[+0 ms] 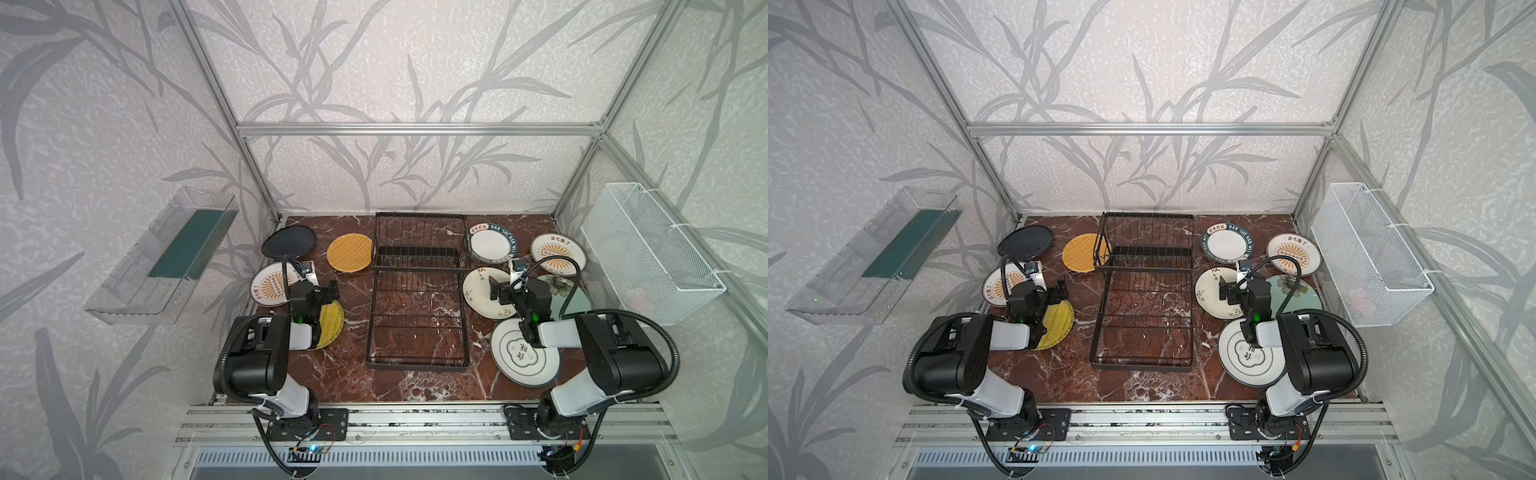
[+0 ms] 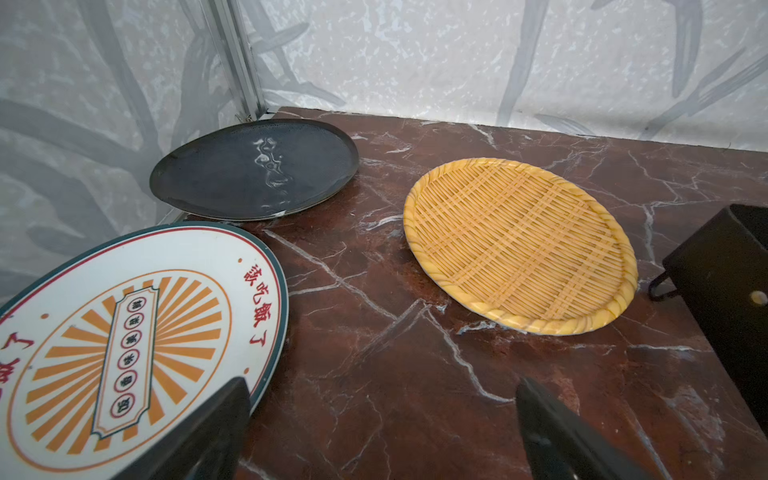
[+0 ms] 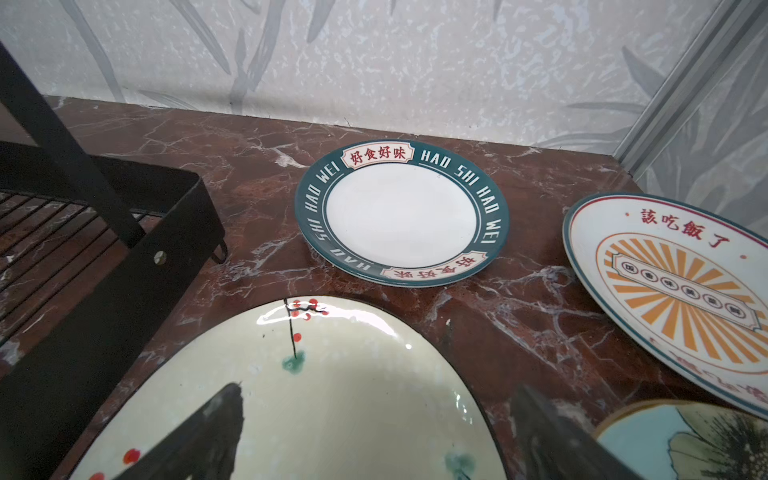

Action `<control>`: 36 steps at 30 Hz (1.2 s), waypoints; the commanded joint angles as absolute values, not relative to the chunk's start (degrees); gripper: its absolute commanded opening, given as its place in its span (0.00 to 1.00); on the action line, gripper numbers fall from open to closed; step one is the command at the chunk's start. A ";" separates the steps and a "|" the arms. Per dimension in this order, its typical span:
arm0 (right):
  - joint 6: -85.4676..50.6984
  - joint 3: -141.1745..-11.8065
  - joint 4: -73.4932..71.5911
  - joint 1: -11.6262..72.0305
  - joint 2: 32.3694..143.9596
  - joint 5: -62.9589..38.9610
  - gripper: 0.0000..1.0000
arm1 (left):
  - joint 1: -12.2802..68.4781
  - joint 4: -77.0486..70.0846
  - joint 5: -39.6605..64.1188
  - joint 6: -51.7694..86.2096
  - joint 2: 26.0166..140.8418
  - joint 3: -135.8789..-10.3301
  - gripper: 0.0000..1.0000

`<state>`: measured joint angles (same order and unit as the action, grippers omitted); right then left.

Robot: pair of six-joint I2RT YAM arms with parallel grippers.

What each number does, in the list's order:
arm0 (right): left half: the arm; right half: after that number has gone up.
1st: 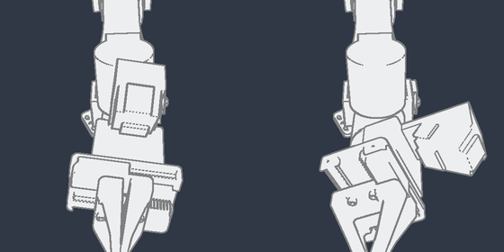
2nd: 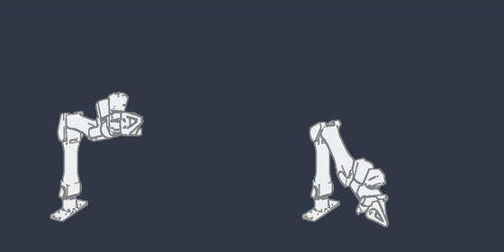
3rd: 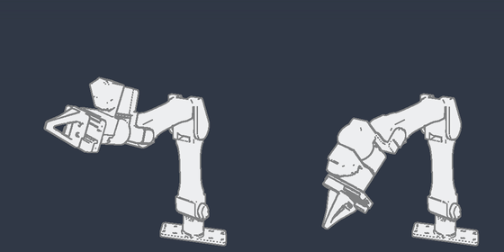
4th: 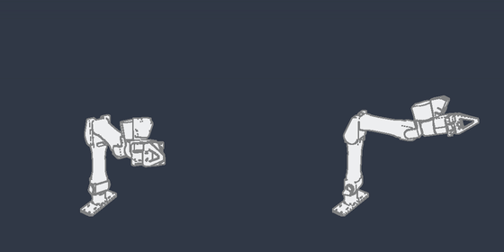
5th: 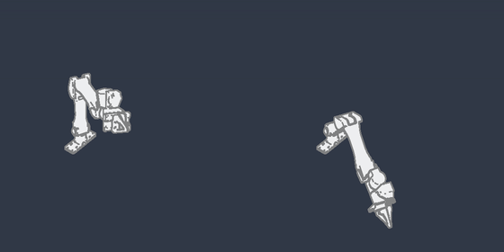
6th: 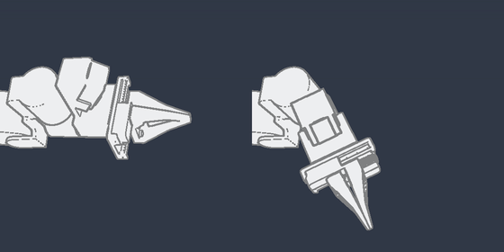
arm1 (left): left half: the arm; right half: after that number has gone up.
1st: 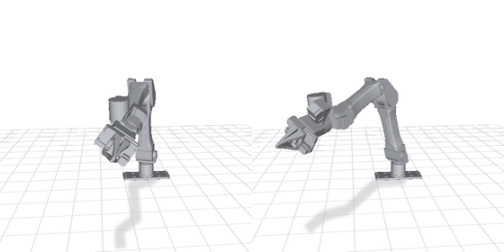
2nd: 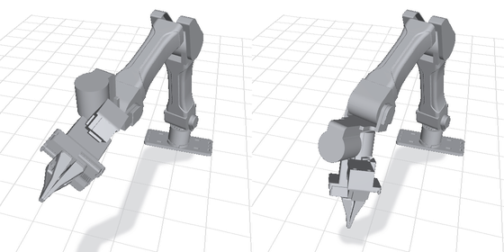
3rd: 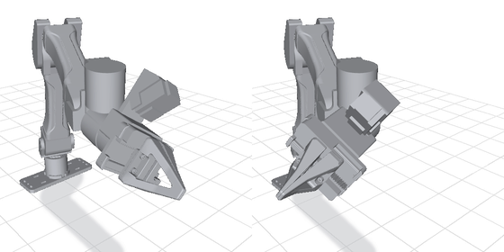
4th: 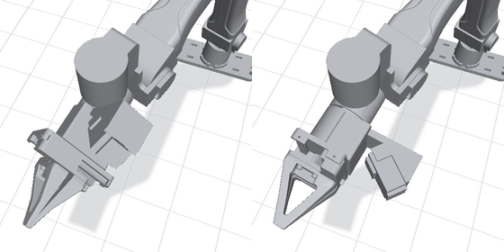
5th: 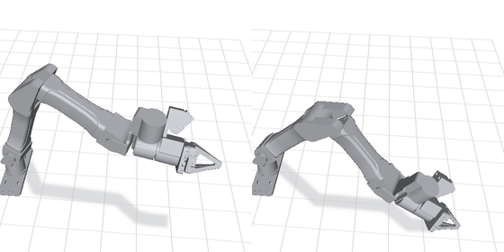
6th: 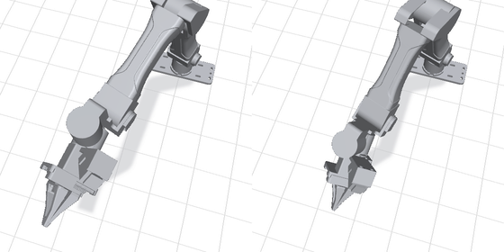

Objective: Load plates into a dish rack
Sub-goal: Pick up the plate from the top-right of the table.

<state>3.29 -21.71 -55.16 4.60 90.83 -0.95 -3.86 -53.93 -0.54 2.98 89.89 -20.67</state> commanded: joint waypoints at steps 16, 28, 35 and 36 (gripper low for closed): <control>4.32 -21.71 -55.46 5.27 90.79 0.18 0.99 | -3.96 -53.53 1.02 1.99 89.56 -21.74 0.99; 4.06 -21.53 -55.91 5.10 90.79 0.00 0.99 | -4.27 -53.77 1.40 2.19 89.64 -21.68 0.99; 3.31 -21.37 -56.25 4.68 90.87 -0.07 0.99 | -4.18 -54.73 -1.01 2.78 89.53 -21.07 0.99; 3.40 -21.36 -56.42 4.66 90.67 0.10 0.99 | -4.27 -52.90 -0.75 2.87 89.02 -21.66 0.99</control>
<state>3.66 -21.71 -54.98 4.97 90.83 -0.47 -3.92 -53.56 -0.03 3.05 89.86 -20.67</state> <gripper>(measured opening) 0.991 0.991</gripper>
